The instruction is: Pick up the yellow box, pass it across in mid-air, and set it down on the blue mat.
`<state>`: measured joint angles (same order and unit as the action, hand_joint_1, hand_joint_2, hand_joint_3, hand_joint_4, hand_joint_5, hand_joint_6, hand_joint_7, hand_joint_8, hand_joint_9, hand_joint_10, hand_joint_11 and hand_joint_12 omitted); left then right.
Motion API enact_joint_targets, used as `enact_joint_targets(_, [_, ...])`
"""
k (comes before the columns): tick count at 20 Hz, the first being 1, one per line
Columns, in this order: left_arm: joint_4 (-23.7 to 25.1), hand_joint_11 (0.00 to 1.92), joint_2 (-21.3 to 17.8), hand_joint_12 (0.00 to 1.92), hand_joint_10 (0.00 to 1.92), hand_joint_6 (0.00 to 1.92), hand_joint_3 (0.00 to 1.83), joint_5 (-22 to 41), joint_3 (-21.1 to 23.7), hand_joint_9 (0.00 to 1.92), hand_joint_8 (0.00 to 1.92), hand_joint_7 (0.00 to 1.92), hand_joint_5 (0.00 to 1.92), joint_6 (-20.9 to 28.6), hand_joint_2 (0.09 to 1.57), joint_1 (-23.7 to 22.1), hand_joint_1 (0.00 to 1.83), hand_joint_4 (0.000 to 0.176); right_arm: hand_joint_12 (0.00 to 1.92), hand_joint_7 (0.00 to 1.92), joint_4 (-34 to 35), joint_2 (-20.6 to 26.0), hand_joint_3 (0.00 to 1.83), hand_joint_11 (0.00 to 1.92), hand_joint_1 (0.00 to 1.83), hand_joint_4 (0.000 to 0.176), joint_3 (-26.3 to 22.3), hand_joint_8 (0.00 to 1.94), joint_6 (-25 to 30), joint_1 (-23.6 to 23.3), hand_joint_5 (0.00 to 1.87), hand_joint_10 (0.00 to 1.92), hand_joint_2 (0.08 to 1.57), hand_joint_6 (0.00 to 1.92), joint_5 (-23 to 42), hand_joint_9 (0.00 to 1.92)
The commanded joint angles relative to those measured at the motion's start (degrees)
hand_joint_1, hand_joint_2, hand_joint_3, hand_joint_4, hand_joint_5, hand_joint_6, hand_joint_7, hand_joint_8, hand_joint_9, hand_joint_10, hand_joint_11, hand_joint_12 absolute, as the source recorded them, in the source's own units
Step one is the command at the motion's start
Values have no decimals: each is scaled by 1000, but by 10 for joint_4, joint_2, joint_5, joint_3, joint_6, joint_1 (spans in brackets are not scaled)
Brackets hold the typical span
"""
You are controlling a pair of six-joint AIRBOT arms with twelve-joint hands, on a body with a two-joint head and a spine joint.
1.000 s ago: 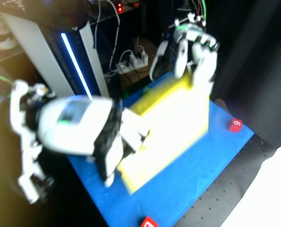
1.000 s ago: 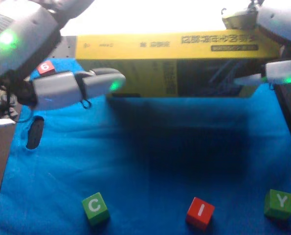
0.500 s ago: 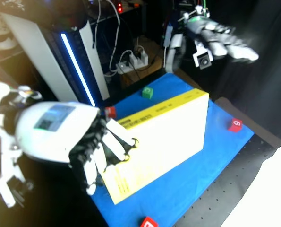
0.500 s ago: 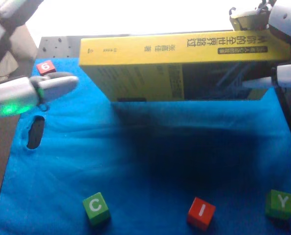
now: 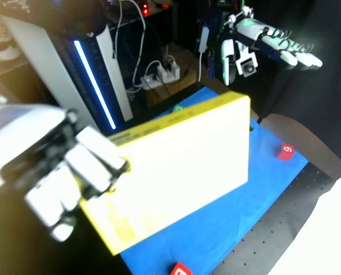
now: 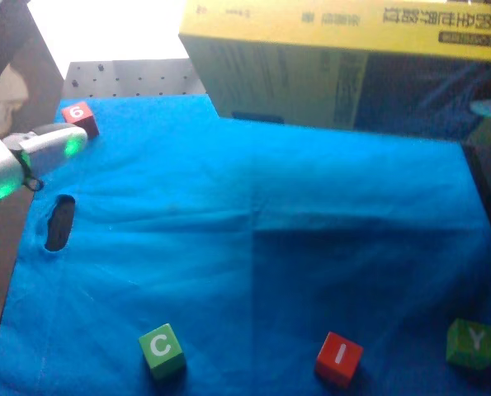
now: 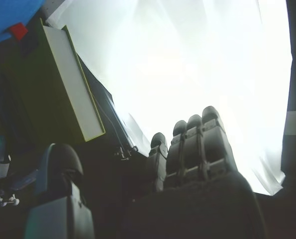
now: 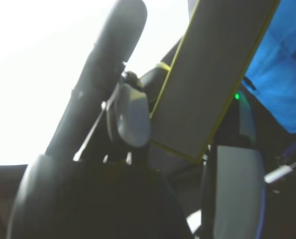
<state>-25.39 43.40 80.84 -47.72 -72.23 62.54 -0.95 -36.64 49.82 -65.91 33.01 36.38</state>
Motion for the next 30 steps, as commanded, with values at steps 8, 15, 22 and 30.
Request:
enact_joint_targets(8, [-5,0,-3,0,0,0,16,77,0,0,0,0,0,2,1093,0,461,147,1921,1345,45,-34,0,1524,1492,176,46,1941,0,-3,1180,1921,1198,1921,-37,1439])
enact_joint_targets(15, [-5,0,-3,0,0,0,23,81,1,0,0,0,0,2,1179,0,335,157,1921,858,69,-80,44,1179,1099,0,92,1941,0,-3,660,1921,1279,1687,-100,1030])
enact_joint_targets(22, [-5,0,-3,0,0,0,12,81,2,0,0,0,0,2,1195,1,344,176,1252,0,69,-86,0,0,587,95,99,1,0,-3,0,9,1147,1,-106,0])
enact_joint_targets(30, [-5,0,-3,0,0,0,0,82,2,0,0,0,0,2,1177,3,365,176,0,0,69,-80,0,0,588,108,91,0,0,-3,0,0,1065,0,-101,0])
